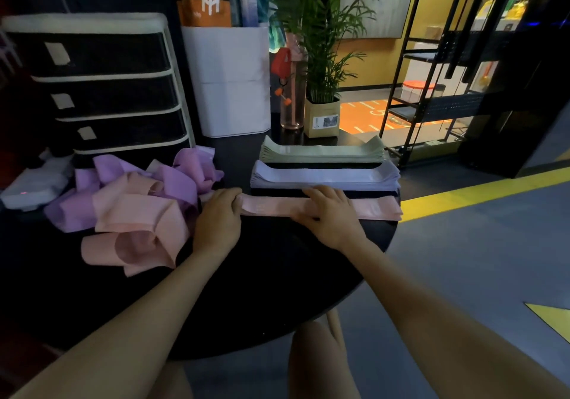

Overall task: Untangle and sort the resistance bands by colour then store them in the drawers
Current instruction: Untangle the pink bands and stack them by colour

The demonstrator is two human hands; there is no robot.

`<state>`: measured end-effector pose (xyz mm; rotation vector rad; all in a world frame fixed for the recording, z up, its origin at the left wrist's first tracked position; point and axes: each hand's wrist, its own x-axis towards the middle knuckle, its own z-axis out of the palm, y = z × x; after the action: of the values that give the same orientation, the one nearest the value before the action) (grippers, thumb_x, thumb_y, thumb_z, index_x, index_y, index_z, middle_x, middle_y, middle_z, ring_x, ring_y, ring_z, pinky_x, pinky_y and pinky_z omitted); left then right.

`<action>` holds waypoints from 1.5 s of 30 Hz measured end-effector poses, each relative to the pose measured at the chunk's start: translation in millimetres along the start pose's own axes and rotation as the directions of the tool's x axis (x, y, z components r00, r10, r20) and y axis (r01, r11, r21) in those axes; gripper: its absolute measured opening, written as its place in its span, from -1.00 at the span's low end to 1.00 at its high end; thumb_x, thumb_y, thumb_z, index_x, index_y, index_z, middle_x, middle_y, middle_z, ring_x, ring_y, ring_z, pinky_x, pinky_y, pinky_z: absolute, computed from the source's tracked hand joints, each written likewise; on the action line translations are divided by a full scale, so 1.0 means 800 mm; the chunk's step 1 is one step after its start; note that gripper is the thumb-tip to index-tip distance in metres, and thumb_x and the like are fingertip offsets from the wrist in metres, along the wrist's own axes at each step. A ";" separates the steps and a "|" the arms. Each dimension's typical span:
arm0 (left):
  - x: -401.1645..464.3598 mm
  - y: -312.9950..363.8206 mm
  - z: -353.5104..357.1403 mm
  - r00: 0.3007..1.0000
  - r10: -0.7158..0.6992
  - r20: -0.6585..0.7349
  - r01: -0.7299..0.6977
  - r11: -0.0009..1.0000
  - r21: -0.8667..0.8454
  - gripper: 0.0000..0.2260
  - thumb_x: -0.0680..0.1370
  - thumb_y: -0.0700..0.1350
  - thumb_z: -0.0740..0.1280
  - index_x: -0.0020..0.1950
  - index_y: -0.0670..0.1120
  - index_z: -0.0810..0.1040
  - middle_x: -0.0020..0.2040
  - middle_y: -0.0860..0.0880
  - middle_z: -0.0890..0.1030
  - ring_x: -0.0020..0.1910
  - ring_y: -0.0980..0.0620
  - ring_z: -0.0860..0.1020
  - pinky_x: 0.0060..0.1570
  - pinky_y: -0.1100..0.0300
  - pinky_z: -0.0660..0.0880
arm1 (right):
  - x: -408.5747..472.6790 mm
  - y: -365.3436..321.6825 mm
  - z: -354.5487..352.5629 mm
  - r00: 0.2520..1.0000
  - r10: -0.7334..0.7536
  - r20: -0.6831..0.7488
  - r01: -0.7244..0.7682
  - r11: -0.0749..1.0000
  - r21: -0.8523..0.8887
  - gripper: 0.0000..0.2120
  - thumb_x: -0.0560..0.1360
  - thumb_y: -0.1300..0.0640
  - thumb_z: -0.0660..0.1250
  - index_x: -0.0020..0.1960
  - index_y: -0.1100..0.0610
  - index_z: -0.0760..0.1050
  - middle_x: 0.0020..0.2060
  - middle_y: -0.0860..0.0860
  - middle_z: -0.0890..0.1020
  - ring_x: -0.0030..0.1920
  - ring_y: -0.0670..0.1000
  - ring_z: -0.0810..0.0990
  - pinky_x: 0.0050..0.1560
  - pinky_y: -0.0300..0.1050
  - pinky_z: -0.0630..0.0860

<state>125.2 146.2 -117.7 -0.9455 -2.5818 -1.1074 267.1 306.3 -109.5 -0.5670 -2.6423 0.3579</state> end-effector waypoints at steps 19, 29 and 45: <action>0.000 0.001 -0.002 1.000 -0.024 0.016 0.024 0.999 0.031 -0.78 0.60 -0.17 0.17 0.19 -0.11 0.53 0.16 -0.06 0.55 0.13 -0.01 0.49 0.04 0.20 0.34 | 0.004 -0.008 0.000 0.994 0.053 0.098 -0.052 0.999 -0.013 -0.53 0.55 -0.13 0.20 0.39 0.05 0.34 0.25 0.06 0.41 0.28 0.13 0.34 0.31 0.02 0.29; 0.002 0.009 -0.034 0.995 -0.011 0.099 0.021 0.995 -0.099 -0.77 0.57 -0.18 0.24 0.22 -0.09 0.52 0.23 -0.05 0.53 0.18 -0.01 0.52 0.23 0.10 0.42 | 0.008 -0.027 -0.008 0.997 0.063 0.041 -0.063 0.998 0.021 -0.61 0.54 -0.06 0.25 0.31 0.09 0.44 0.25 0.07 0.44 0.27 0.12 0.35 0.28 0.04 0.33; -0.049 -0.085 -0.173 0.990 0.053 0.131 -0.065 0.994 0.091 -0.73 0.38 -0.10 0.44 0.07 -0.08 0.62 0.06 -0.05 0.52 0.05 -0.03 0.50 0.02 0.19 0.42 | 0.019 -0.214 0.032 0.904 -0.297 0.307 0.237 0.947 0.219 -0.61 0.39 0.08 0.45 0.19 0.14 0.55 0.14 0.15 0.52 0.14 0.14 0.48 0.08 -0.18 0.36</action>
<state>102.2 -5.8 -75.1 -1.0967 -2.6618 -0.9278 185.8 157.9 -70.9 -0.0827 -2.9206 0.6452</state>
